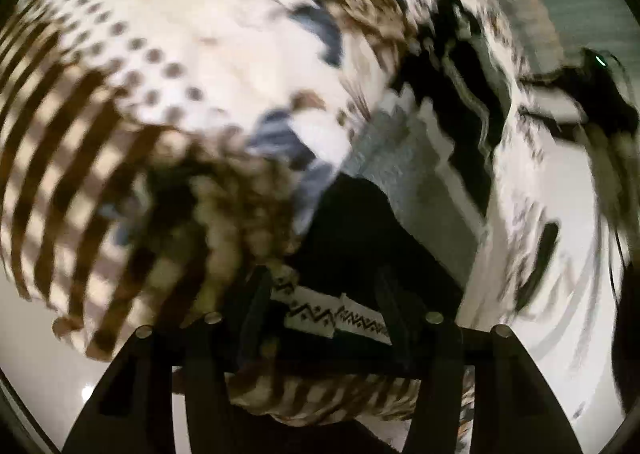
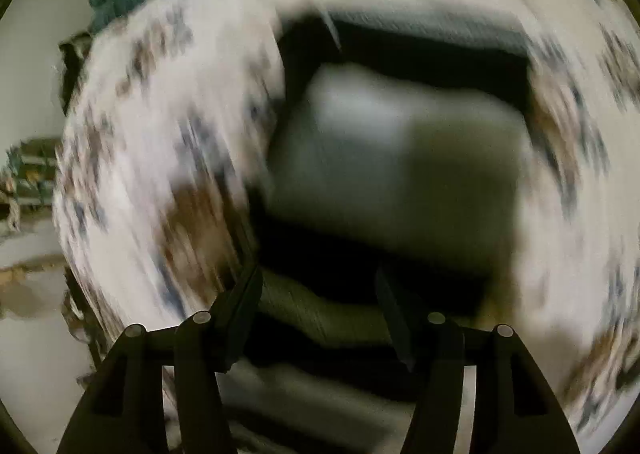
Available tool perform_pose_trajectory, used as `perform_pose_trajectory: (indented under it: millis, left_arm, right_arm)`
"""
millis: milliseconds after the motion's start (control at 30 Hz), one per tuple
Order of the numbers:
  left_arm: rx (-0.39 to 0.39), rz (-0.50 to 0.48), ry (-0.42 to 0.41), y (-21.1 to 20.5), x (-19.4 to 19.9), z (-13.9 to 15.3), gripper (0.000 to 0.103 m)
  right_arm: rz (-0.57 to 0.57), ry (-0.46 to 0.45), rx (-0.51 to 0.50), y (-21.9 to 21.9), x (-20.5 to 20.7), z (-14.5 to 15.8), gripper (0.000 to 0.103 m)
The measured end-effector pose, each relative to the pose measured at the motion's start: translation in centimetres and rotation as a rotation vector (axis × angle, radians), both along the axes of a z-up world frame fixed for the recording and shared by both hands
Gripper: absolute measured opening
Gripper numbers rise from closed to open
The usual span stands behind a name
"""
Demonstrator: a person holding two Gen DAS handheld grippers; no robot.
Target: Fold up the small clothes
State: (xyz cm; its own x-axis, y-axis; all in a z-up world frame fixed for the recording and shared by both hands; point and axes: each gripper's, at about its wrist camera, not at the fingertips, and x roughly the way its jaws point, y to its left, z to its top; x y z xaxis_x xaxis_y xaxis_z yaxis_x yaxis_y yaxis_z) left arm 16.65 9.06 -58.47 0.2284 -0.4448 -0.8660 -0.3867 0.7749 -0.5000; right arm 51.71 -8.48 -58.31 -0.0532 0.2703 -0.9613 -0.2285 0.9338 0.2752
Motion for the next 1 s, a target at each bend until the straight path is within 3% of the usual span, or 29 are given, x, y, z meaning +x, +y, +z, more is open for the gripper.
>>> perform_pose_trajectory:
  millis: [33,67,100,200,300,333,367,400,433,500,567,733,867,1000]
  left_arm:
    - [0.015,-0.019,0.004,-0.6,0.2,-0.2,0.048]
    - [0.037,-0.027,0.002,-1.2,0.3,-0.3,0.036]
    - [0.056,-0.029,0.005,-1.6,0.1,-0.5,0.005]
    - [0.059,-0.019,0.028,-2.0,-0.3,-0.7,0.003]
    - [0.074,-0.029,0.064,-1.5,-0.5,-0.5,0.008]
    - [0.085,-0.029,0.088,-1.3,-0.4,0.0,0.008]
    - [0.094,-0.026,0.113,-1.0,-0.2,0.6,0.014]
    - [0.115,-0.024,0.128,-0.6,0.1,1.6,0.026]
    - [0.123,-0.024,0.112,-0.5,0.4,2.8,0.032]
    - [0.131,-0.017,0.049,-0.2,1.8,5.7,0.061]
    - [0.134,-0.008,-0.020,-0.1,4.4,8.0,0.062]
    - [0.094,-0.001,-0.163,-0.5,16.5,9.4,0.062]
    - [0.063,-0.048,-0.253,-2.4,29.0,8.1,0.062]
    - [0.043,-0.169,-0.228,-5.2,40.6,4.5,0.062]
  right_arm:
    - [-0.005,0.025,-0.014,-1.4,-2.9,-1.0,0.061]
    - [-0.029,0.071,-0.027,-3.3,-6.7,-2.6,0.061]
    - [-0.049,0.114,-0.026,-4.5,-9.2,-3.8,0.061]
    - [-0.127,0.281,0.022,-7.9,-17.6,-8.8,0.060]
    - [-0.161,0.374,0.054,-9.7,-24.1,-12.6,0.043]
    - [-0.163,0.393,0.052,-10.1,-25.5,-13.6,0.043]
    - [-0.178,0.398,0.063,-10.5,-26.0,-14.0,0.043]
    - [-0.209,0.401,0.089,-11.3,-26.2,-13.9,0.043]
    - [-0.241,0.397,0.119,-12.1,-26.0,-13.5,0.044]
    - [-0.280,0.353,0.155,-13.6,-24.7,-12.2,0.047]
    - [-0.305,0.291,0.178,-15.0,-22.4,-10.6,0.057]
    - [-0.390,0.155,0.207,-18.7,-13.6,-7.5,0.058]
    - [-0.453,0.018,0.204,-20.6,-4.3,-5.3,0.058]
    - [-0.496,-0.063,0.194,-22.6,5.8,-4.3,0.058]
